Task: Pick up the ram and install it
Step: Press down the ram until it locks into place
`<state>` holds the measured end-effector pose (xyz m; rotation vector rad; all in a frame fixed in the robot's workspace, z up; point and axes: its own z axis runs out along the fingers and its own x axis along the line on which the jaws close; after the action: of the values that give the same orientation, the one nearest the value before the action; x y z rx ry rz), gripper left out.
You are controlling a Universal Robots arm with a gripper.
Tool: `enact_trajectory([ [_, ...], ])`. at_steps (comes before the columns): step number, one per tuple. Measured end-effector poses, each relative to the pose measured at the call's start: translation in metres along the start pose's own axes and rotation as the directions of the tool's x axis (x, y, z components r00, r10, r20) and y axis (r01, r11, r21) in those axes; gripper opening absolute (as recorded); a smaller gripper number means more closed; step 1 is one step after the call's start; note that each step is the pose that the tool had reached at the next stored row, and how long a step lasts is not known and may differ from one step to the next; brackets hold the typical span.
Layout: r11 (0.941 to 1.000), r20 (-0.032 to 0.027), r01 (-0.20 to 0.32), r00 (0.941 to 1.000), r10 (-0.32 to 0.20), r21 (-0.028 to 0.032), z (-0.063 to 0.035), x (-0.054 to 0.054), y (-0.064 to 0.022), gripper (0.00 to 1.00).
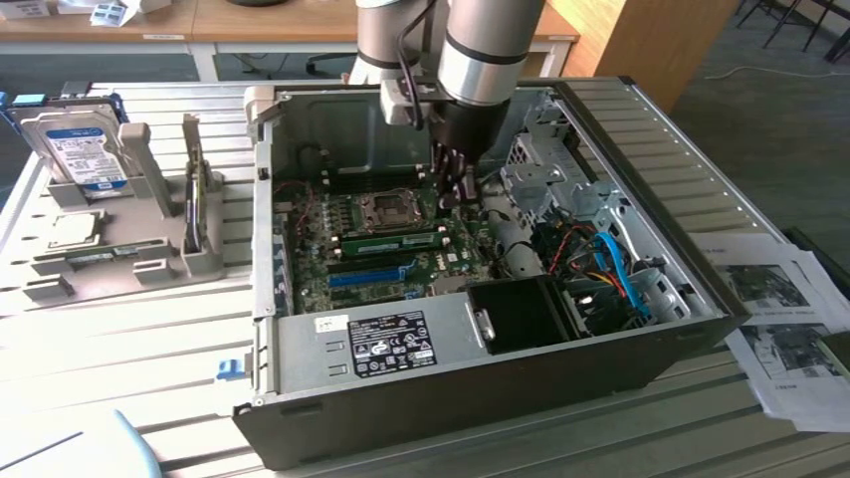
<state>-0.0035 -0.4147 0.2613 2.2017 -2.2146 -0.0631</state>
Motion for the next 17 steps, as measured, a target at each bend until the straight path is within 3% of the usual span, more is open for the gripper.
enact_trajectory([
  [6,1.0000,0.0001,0.000,1.0000,0.000,0.0000,0.0063,0.000,-0.0003,0.09],
  [9,1.0000,0.0001,0.000,1.0000,0.000,0.0000,0.0202,0.000,-0.0008,0.09],
  [17,1.0000,0.0000,0.000,1.0000,0.000,0.0000,0.0215,0.000,-0.0010,0.09],
])
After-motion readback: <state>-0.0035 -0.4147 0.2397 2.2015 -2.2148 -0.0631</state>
